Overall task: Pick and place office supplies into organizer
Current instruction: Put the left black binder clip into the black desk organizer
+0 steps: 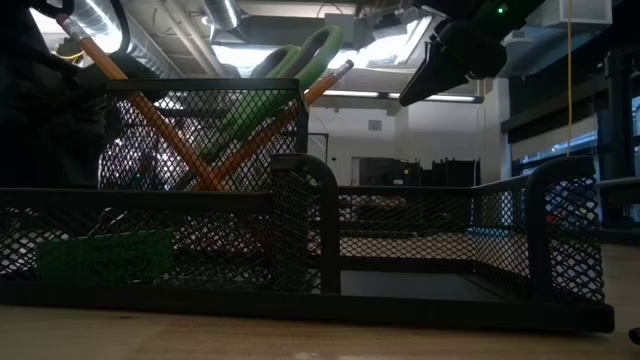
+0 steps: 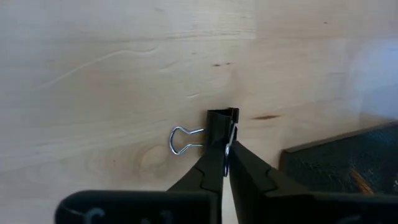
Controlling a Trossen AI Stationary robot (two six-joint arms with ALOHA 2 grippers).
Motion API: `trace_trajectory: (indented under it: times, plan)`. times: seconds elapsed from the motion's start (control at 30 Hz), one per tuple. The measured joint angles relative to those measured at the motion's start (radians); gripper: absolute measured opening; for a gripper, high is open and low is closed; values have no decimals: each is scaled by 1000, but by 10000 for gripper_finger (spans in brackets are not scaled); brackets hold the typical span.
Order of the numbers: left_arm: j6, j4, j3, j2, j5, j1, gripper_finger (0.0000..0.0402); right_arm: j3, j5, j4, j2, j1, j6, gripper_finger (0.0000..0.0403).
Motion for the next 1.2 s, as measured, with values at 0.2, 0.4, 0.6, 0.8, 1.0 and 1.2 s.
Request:
trace_trajectory:
  times: [0.2, 0.4, 0.6, 0.8, 1.0, 1.2]
  plan:
    - [98, 3, -1, -42, 93, -19, 3, 0, 0, 0, 0, 0, -1, 156]
    - [142, 30, -1, -152, 112, -98, 2, 0, 0, -1, 0, 0, 0, 156]
    - [245, 124, -1, -219, 95, -219, 2, 0, 0, -15, 0, 0, -1, 156]
    - [542, 365, -1, -208, -66, -329, 2, 0, 0, -36, 0, 0, 10, 156]
    - [1003, 498, 0, -148, -332, -370, 2, 0, 0, -47, 0, 0, 49, 156]
    - [1107, 636, 0, -26, -385, -368, 2, 0, 0, -47, 0, 0, 70, 156]
